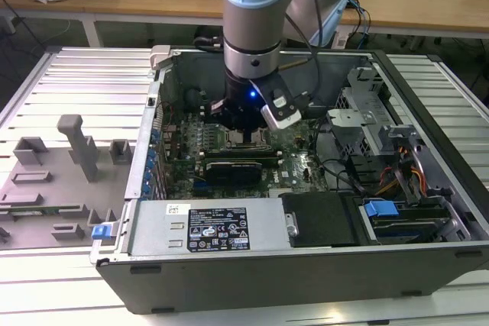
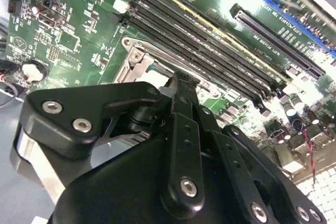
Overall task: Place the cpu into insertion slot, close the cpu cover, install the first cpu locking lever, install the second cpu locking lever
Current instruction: 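Install the second cpu locking lever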
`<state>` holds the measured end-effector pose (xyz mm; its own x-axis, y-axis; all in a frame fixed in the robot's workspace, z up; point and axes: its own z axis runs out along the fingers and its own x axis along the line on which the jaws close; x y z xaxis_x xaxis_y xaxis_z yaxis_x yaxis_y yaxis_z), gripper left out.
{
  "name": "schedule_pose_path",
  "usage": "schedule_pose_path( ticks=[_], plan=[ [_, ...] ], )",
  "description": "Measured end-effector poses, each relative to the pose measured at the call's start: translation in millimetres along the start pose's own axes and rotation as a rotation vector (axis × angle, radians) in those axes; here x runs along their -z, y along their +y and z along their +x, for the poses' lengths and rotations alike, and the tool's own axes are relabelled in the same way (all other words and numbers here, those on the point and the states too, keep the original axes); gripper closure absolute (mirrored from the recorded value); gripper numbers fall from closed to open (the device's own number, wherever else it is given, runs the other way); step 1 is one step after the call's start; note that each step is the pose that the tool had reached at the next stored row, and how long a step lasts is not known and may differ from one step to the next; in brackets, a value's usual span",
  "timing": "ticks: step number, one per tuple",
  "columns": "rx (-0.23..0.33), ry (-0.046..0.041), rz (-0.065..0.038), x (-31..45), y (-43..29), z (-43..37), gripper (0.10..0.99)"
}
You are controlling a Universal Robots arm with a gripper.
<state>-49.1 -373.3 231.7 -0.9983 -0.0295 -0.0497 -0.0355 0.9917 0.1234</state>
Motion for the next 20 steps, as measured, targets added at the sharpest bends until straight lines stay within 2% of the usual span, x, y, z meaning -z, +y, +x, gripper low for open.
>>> schedule_pose_path(
  ticks=[1, 2, 4, 8, 10, 11, 13, 14, 20],
  plan=[
    [0.0, 0.0004, 0.007, -0.4, 3.4, -0.4, 0.98],
    [0.001, 0.0005, 0.01, -0.9, 6.6, -0.6, 0.98],
    [0.0, 0.0005, 0.011, -1.8, 13.9, -1.1, 0.98],
    [0.001, 0.0004, 0.011, -0.9, 20.2, -1.5, 0.98],
    [0.001, 0.0006, 0.012, 3.1, 24.9, -1.9, 0.98],
    [0.001, 0.0006, 0.012, 5.4, 25.6, -2.1, 0.98],
    [0.001, 0.0005, 0.012, 15.9, 27.6, -2.7, 0.98],
    [0.001, 0.0006, 0.012, 18.5, 28.0, -2.8, 0.98],
    [0.001, 0.0005, 0.012, 18.6, 28.0, -2.8, 0.98]
  ],
)
